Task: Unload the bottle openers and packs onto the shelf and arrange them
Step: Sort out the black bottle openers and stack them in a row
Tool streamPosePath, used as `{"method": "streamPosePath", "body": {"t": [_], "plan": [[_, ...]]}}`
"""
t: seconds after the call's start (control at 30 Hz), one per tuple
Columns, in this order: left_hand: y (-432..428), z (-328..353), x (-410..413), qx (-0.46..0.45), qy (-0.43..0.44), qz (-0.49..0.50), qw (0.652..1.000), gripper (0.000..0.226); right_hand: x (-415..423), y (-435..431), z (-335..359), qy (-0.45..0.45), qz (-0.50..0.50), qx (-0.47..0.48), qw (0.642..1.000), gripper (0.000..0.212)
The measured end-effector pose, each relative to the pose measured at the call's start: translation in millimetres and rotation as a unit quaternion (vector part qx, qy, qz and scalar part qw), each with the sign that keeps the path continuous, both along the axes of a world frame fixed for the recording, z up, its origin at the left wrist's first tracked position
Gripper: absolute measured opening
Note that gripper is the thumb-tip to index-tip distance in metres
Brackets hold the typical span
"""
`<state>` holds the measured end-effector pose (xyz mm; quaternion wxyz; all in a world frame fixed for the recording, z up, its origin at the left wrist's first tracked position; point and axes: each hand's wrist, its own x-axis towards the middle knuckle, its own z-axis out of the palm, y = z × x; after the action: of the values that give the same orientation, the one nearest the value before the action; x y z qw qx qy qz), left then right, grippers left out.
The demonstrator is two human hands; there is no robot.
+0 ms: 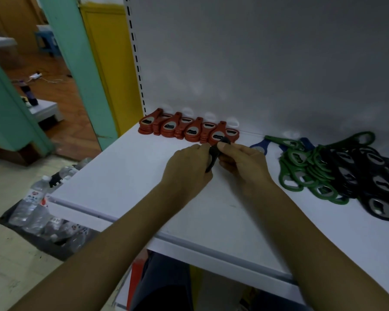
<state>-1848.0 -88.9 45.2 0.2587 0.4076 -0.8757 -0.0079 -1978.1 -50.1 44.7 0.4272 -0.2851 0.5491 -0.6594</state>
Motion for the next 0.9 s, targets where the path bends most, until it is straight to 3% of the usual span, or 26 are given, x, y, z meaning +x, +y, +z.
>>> {"method": "streamPosePath", "body": {"t": [0.07,0.17,0.23,0.3,0.4,0.57,0.8,0.9], "plan": [[-6.3,7.0,8.6,0.038,-0.001,-0.002,0.999,0.035,5.6,-0.6,-1.4,0.036,0.009,-0.002,0.999,0.023],[-21.7,15.9,32.7,0.074,-0.041,0.024,0.996,0.034,18.6,-3.1,-4.7,0.207,0.014,-0.002,0.978,0.026],[-33.3,22.1,51.6,0.092,-0.078,0.054,0.991,0.04,27.9,-9.0,-3.7,0.363,0.048,-0.004,0.93,0.017],[-44.5,28.4,70.6,0.109,-0.114,0.089,0.983,0.049,39.9,-18.9,-2.0,0.503,0.114,0.012,0.857,0.018],[-60.8,30.9,97.1,0.126,-0.139,0.142,0.972,0.062,64.6,-38.9,-3.2,0.619,0.172,0.027,0.766,0.028],[-82.9,26.6,129.6,0.174,-0.08,0.179,0.965,0.073,105.7,-75.5,-6.7,0.663,0.187,0.032,0.724,0.03],[-96.4,-1.8,141.2,0.164,0.09,0.166,0.968,0.048,133.1,-119.9,-12.4,0.685,0.125,0.041,0.717,0.025],[-96.1,-13.7,137.4,0.153,0.166,0.156,0.962,0.052,134.5,-128.0,-18.3,0.686,0.111,0.032,0.718,0.022]]}}
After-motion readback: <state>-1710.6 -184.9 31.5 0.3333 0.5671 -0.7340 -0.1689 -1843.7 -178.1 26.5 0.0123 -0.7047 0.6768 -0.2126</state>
